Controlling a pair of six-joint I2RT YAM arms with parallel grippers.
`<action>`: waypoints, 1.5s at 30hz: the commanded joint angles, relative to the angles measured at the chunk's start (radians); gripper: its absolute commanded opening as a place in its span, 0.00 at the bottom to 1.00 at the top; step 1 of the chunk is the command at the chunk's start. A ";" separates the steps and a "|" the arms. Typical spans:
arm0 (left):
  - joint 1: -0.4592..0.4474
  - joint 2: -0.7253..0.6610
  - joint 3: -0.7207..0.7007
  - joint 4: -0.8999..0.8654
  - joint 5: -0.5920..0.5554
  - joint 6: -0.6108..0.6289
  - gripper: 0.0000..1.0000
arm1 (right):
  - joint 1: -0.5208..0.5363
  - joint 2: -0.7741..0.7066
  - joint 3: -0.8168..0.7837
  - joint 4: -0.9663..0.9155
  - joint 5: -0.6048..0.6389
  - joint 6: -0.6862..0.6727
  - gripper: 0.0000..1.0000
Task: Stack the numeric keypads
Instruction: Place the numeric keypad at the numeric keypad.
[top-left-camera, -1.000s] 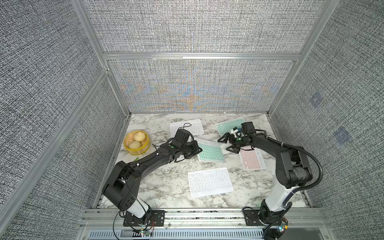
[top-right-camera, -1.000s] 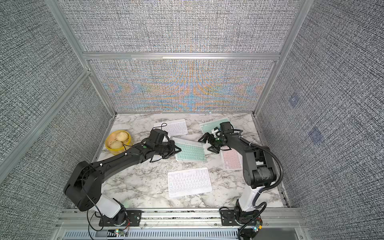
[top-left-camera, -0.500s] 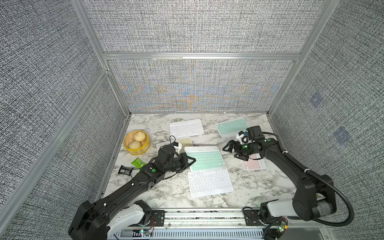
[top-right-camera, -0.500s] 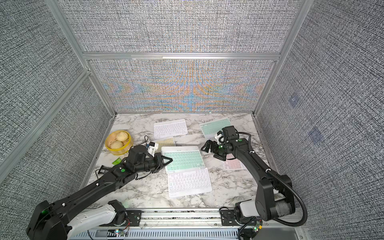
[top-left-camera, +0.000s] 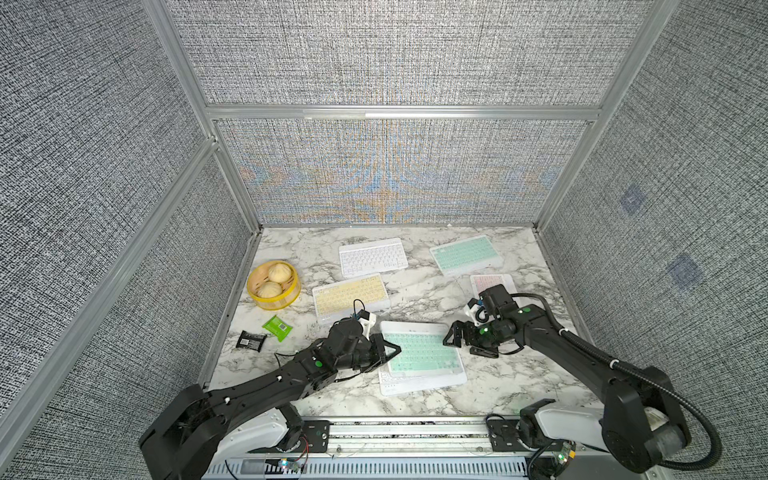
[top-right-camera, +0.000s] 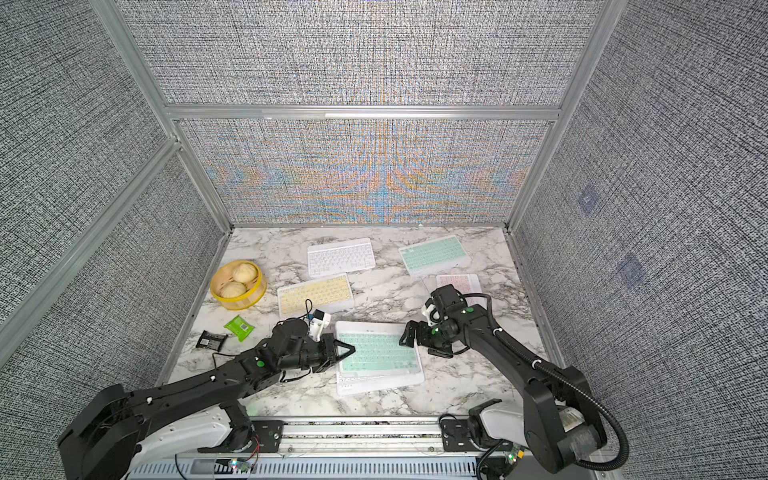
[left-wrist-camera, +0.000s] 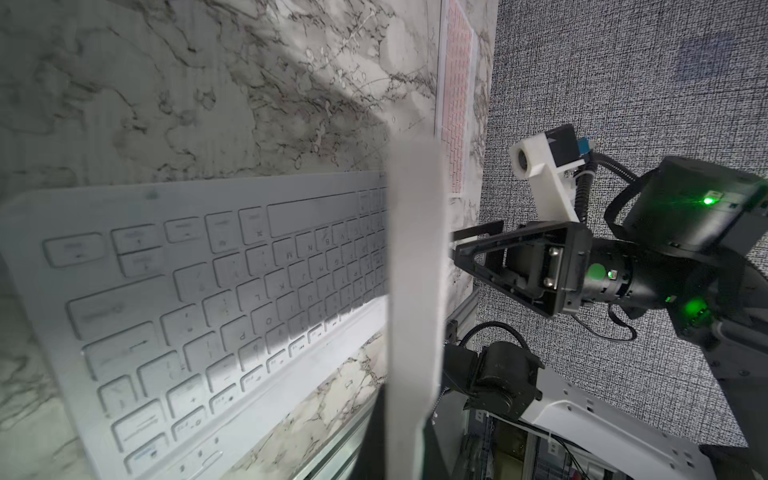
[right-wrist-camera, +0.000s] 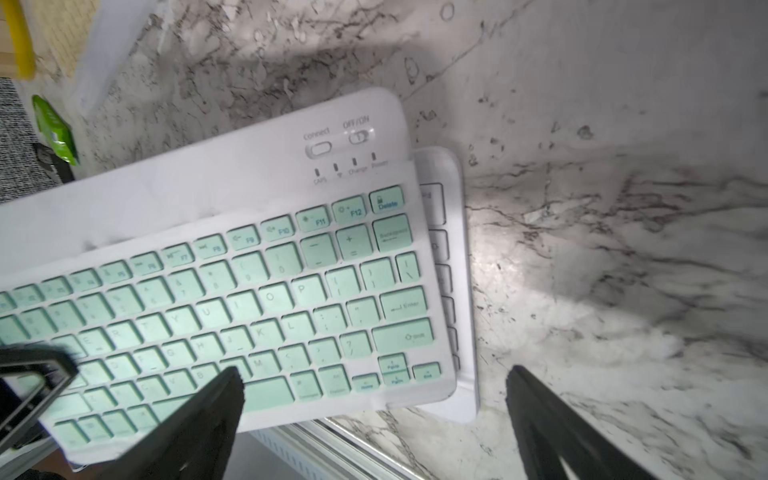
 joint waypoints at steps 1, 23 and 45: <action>-0.015 0.032 -0.007 0.169 0.009 -0.005 0.00 | 0.010 0.008 -0.025 0.046 0.019 0.013 0.99; -0.058 -0.049 -0.086 -0.063 -0.126 -0.042 0.51 | 0.085 0.101 -0.061 0.107 0.039 0.031 0.99; -0.065 -0.078 0.046 -0.546 -0.298 -0.078 0.83 | 0.172 0.114 -0.039 0.035 0.098 0.086 0.99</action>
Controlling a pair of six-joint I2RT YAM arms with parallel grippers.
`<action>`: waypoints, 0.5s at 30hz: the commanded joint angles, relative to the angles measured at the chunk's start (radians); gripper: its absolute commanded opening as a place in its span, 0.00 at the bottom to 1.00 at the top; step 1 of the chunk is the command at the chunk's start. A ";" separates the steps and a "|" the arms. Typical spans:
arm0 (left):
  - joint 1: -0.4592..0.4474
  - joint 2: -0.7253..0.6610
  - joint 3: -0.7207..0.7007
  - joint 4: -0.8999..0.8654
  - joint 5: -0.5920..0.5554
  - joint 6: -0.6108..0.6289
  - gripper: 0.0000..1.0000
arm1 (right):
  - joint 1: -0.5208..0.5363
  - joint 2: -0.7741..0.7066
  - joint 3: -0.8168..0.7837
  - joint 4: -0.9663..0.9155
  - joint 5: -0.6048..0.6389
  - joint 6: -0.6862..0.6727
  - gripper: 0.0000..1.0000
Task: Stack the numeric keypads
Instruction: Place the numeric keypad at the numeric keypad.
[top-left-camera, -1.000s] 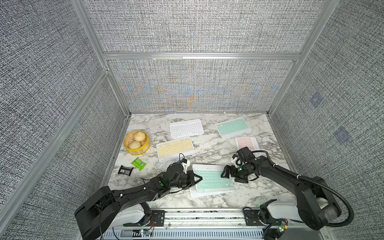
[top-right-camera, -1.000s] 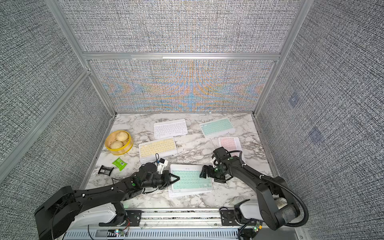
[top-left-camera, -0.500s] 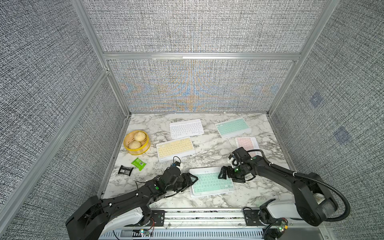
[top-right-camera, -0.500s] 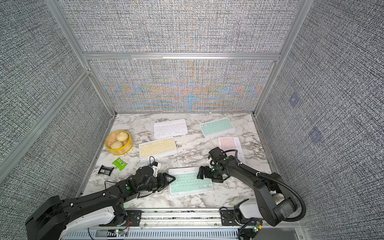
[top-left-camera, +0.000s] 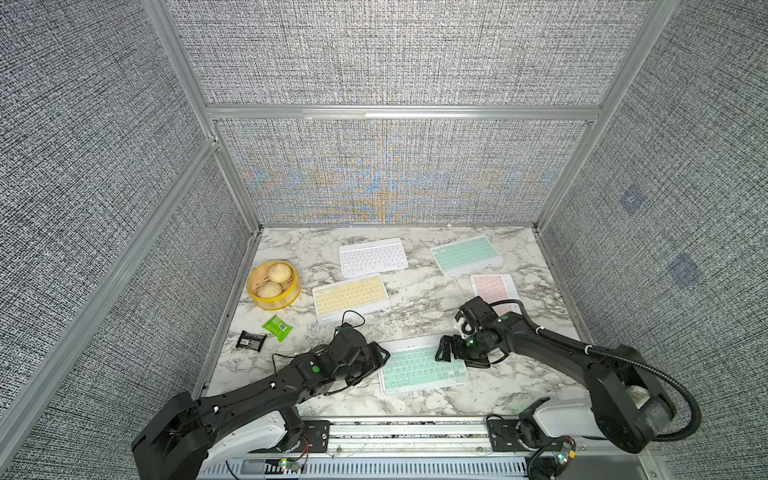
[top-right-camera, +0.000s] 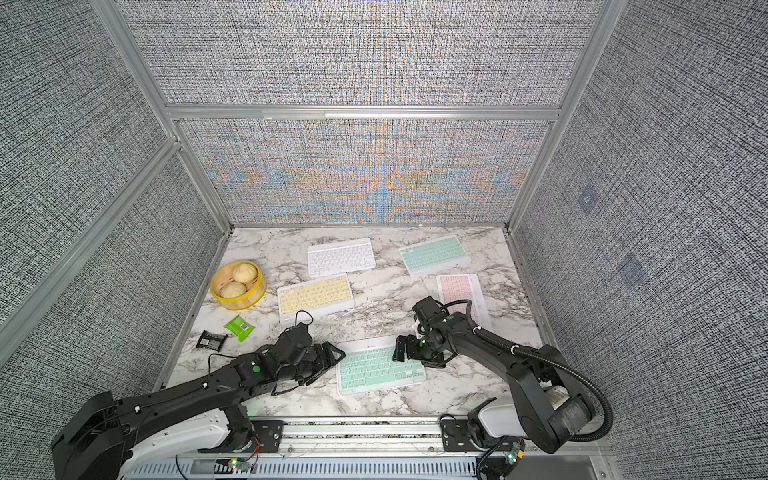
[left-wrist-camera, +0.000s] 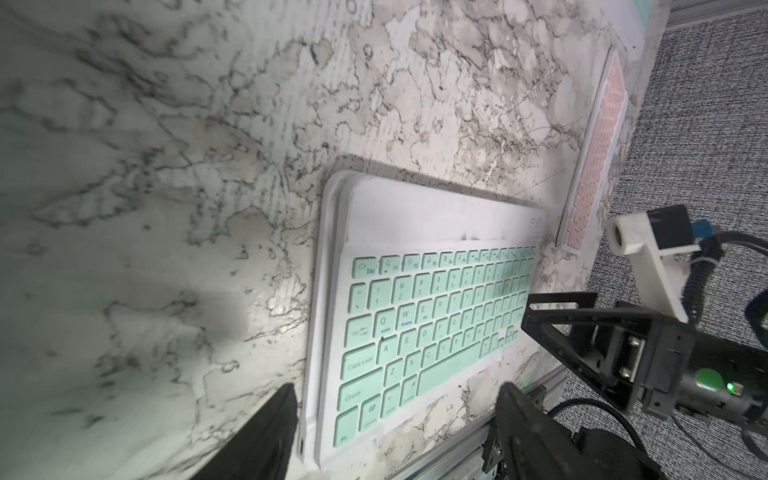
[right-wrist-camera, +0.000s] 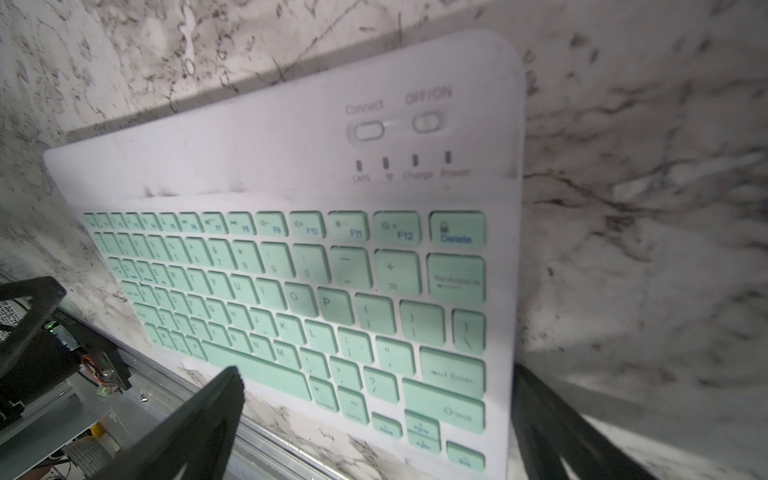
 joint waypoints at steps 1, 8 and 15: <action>-0.008 0.027 0.018 -0.112 -0.026 -0.014 0.86 | 0.015 0.010 0.009 -0.052 0.019 0.013 0.99; -0.050 0.210 0.094 -0.059 -0.020 -0.032 0.92 | 0.046 0.020 0.021 -0.068 0.052 0.017 0.99; -0.086 0.375 0.163 0.029 -0.015 -0.062 0.93 | 0.077 0.030 0.031 -0.079 0.068 0.003 0.99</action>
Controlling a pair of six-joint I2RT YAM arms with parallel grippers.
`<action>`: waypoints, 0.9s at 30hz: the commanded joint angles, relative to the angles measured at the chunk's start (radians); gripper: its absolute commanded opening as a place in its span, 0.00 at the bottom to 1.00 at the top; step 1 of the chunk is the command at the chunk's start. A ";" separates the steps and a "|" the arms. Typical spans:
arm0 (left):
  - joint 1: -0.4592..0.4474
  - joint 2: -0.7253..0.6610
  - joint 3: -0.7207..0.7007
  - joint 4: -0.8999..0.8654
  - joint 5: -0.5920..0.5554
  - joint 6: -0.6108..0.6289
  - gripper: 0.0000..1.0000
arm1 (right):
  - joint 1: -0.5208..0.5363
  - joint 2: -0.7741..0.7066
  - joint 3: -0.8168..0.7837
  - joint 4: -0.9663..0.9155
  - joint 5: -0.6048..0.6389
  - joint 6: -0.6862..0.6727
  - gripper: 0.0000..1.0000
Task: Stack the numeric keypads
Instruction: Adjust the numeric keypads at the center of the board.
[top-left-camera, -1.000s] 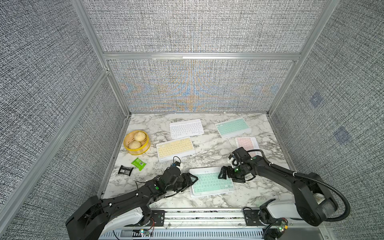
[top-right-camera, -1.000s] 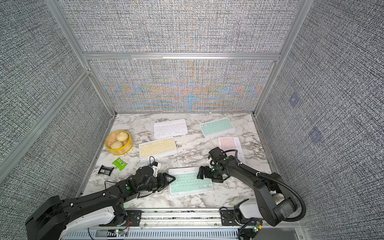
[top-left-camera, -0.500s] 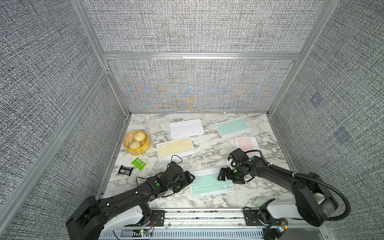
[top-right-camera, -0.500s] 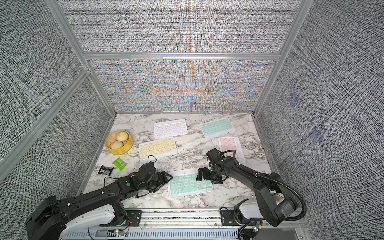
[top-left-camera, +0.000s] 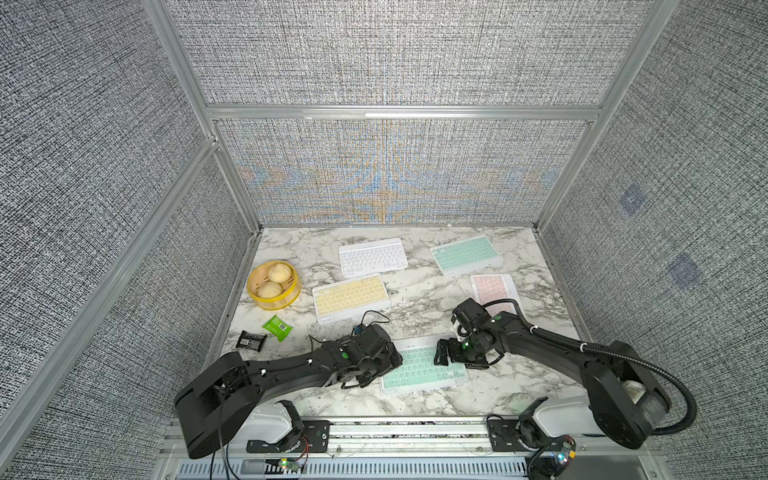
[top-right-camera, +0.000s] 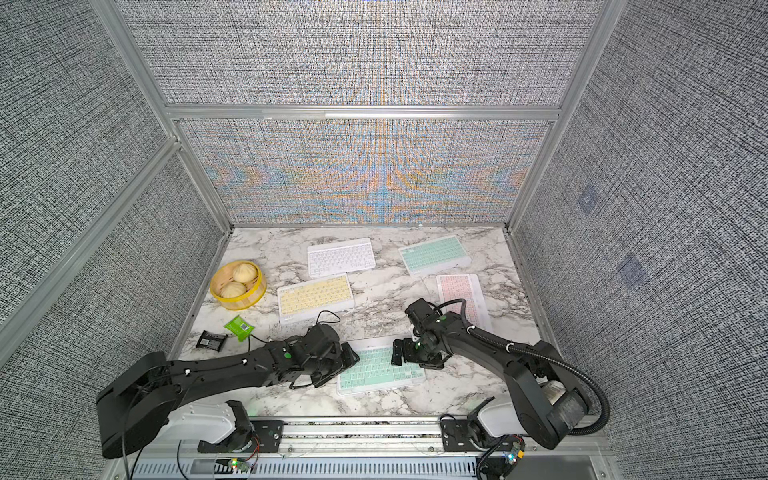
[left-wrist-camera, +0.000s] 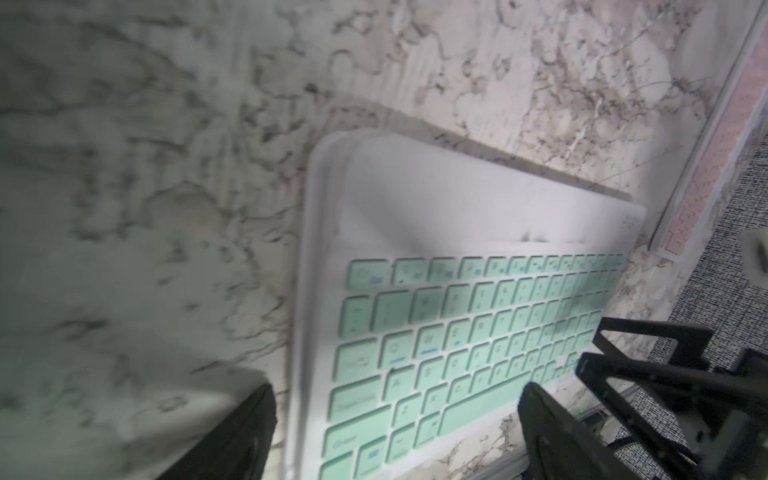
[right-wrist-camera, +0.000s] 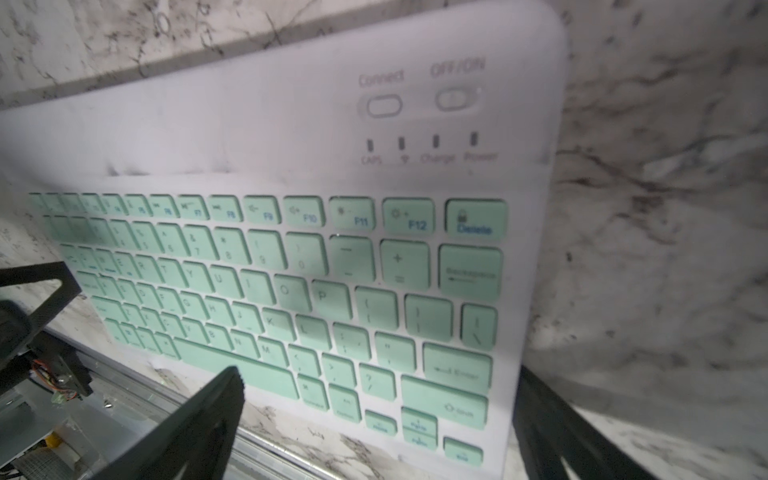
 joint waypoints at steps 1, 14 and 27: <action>-0.010 0.050 0.006 0.033 0.003 -0.026 0.93 | 0.016 0.009 0.006 -0.037 0.004 -0.004 0.99; -0.004 0.150 0.135 0.035 -0.005 0.017 0.93 | 0.041 0.089 0.114 0.027 -0.048 -0.018 0.99; 0.064 0.208 0.204 0.008 -0.027 0.051 0.93 | 0.032 0.224 0.231 0.022 -0.052 -0.058 0.99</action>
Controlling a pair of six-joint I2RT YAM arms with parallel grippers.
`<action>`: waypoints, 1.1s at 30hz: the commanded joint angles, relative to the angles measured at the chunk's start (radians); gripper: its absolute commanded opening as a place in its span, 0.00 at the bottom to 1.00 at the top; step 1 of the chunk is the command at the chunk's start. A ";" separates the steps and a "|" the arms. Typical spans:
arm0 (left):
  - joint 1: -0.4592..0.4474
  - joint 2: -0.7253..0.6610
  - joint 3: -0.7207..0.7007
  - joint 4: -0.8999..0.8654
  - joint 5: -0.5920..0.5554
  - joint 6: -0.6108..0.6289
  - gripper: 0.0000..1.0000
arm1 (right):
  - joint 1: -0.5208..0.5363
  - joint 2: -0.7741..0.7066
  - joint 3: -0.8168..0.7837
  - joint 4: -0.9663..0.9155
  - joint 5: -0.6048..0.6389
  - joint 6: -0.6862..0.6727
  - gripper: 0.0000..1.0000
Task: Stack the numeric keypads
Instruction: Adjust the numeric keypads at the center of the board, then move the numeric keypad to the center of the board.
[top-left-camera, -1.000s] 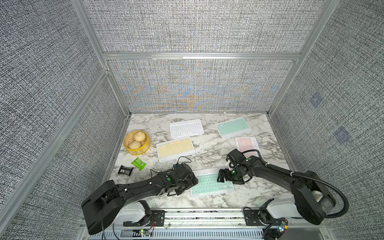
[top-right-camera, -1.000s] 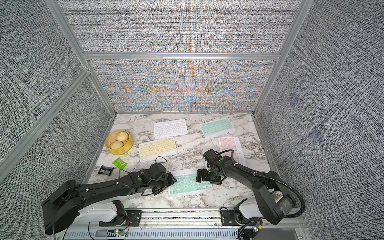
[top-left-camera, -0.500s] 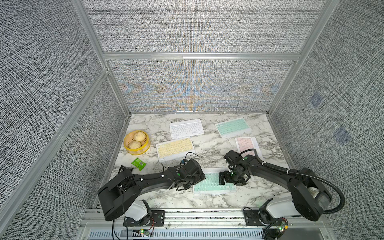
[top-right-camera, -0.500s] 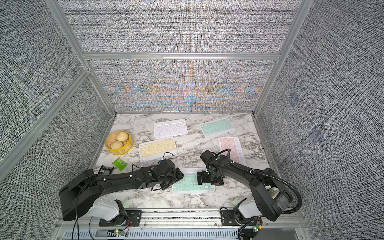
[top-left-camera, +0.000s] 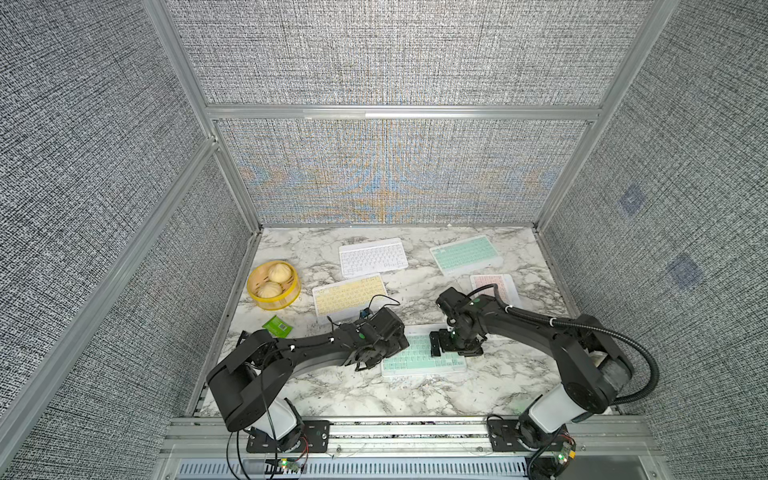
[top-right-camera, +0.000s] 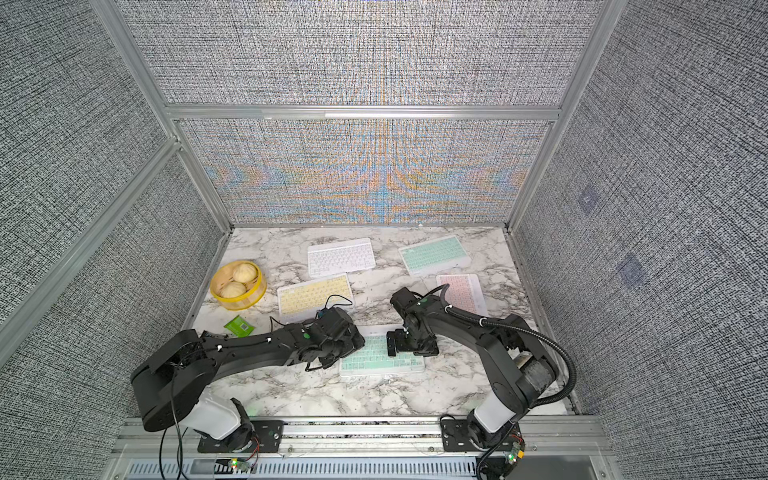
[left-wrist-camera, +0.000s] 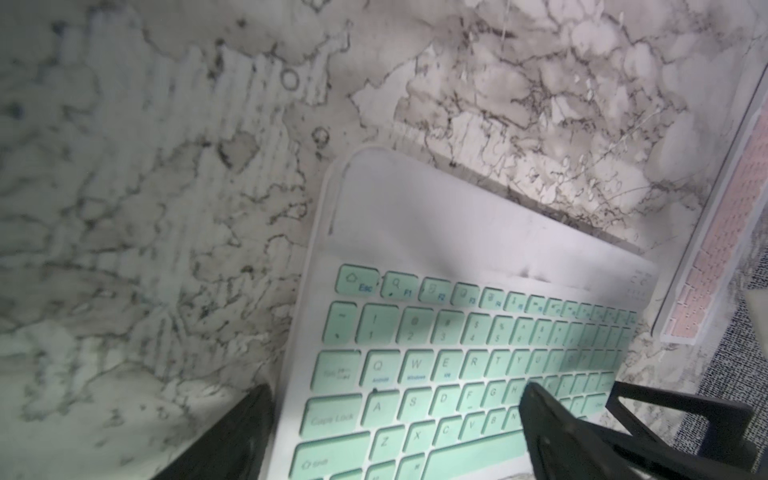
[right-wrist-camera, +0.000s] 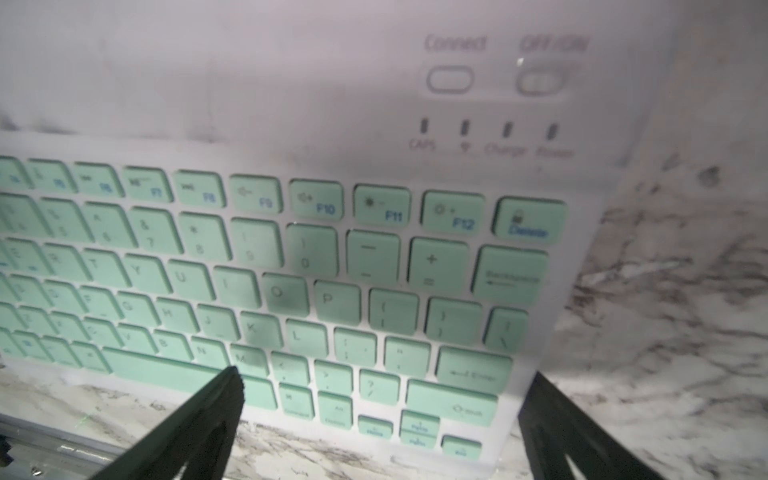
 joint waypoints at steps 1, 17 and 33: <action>0.000 0.027 0.023 0.044 0.061 -0.004 0.93 | 0.000 0.007 0.012 0.132 -0.173 -0.022 0.99; 0.000 -0.203 0.103 -0.455 -0.160 -0.041 0.99 | -0.078 -0.052 0.112 -0.102 0.018 -0.110 0.99; 0.149 -0.573 0.113 -0.722 -0.432 0.081 0.99 | -0.117 -0.007 0.402 -0.130 0.037 -0.115 0.99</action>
